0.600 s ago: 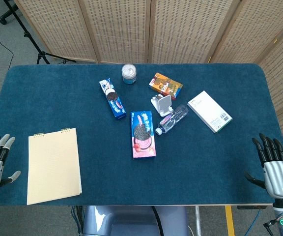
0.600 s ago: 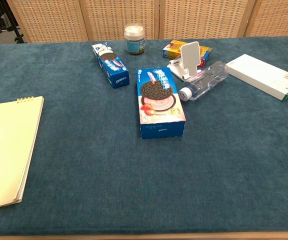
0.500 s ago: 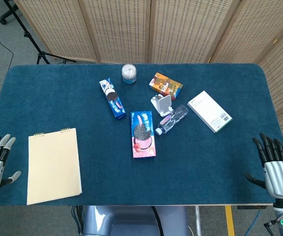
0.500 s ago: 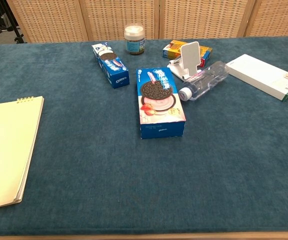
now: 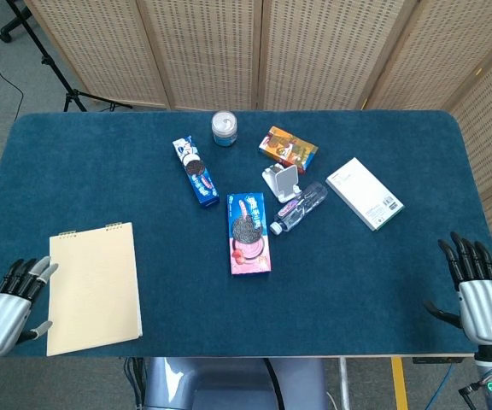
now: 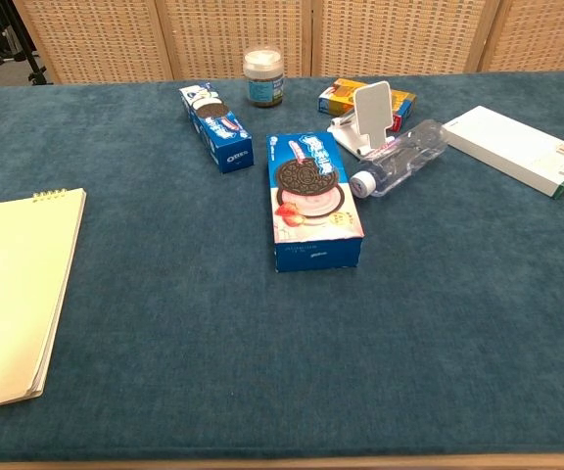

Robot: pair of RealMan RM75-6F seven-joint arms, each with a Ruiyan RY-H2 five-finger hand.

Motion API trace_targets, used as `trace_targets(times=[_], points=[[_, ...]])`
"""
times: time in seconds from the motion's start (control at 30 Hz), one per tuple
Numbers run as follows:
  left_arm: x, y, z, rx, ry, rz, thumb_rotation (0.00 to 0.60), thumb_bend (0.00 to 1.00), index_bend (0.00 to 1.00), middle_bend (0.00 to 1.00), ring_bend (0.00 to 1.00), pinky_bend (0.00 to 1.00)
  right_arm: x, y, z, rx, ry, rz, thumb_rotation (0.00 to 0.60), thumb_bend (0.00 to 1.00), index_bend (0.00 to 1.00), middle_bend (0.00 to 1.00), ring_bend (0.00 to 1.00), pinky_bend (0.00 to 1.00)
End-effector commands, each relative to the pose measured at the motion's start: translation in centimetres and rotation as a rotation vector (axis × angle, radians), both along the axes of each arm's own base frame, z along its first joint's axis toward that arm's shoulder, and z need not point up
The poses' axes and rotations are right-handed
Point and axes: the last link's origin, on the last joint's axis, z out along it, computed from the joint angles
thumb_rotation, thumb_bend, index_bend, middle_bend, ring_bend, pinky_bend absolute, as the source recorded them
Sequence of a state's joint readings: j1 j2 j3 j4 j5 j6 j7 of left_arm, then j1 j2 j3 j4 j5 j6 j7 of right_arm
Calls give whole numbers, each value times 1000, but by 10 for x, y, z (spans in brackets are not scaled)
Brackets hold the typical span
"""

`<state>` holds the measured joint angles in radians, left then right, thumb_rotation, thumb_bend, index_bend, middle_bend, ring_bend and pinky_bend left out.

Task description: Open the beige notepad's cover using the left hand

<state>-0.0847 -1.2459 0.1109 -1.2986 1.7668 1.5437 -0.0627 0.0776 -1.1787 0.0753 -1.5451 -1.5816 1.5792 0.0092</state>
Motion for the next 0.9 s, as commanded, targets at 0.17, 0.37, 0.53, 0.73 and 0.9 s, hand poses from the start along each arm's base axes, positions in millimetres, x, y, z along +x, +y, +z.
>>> trace_targets(times=[0.17,0.37,0.53,0.73,0.9], points=[[-23,-29,-30,-169,-42,-75,600,39,63,0,0,0,0,1,2,-4,-10,-4,600,0,0,0,0,0],[-34,-37,-35,-189,-57,-80,600,82,116,0,0,0,-1,0,2,1,-14,-11,600,0,0,0,0,0],[-43,-39,-40,-211,-57,-54,600,111,132,0,0,0,-2,0,1,6,-14,-16,600,0,0,0,0,0],[-52,-38,-44,-236,-66,-29,600,134,159,0,0,0,-2,0,1,8,-15,-18,600,0,0,0,0,0],[-58,-34,-45,-232,-54,-18,600,174,179,0,0,0,-2,-1,0,11,-16,-21,600,0,0,0,0,0]])
